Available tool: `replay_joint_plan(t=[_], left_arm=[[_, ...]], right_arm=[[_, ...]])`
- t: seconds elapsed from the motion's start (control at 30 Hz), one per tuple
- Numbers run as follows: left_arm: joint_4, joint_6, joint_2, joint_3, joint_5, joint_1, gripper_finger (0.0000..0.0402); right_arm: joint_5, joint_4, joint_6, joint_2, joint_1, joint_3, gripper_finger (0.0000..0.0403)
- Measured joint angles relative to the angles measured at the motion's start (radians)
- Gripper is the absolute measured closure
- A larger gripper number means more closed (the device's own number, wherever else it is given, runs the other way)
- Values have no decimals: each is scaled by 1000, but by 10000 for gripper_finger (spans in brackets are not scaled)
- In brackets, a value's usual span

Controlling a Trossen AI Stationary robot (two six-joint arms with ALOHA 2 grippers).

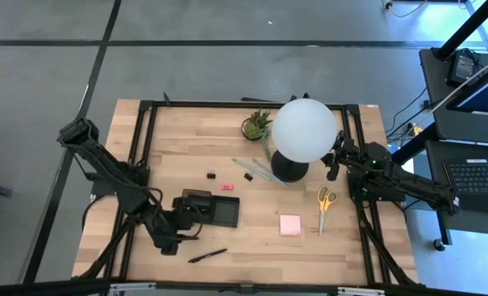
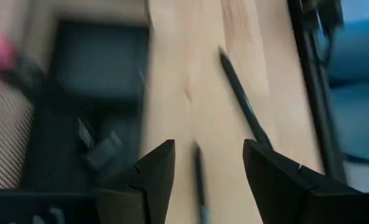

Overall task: Pick and place office supplies into organizer
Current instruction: Put the top black pen into the desk organizer

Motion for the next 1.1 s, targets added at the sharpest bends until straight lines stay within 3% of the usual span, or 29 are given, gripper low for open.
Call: replay_joint_plan(t=[0.17,0.43,0.67,1.1], left_arm=[[-40,-221,10,0,92,-18,219],[-160,-386,69,0,145,-58,219],[-174,-424,203,-1,273,-85,219],[-237,-426,367,43,301,-124,225]], right_arm=[[0,0,-1,0,0,0,258],[0,0,-2,0,0,0,258],[0,0,-25,0,0,0,258],[0,0,-96,0,0,0,258]])
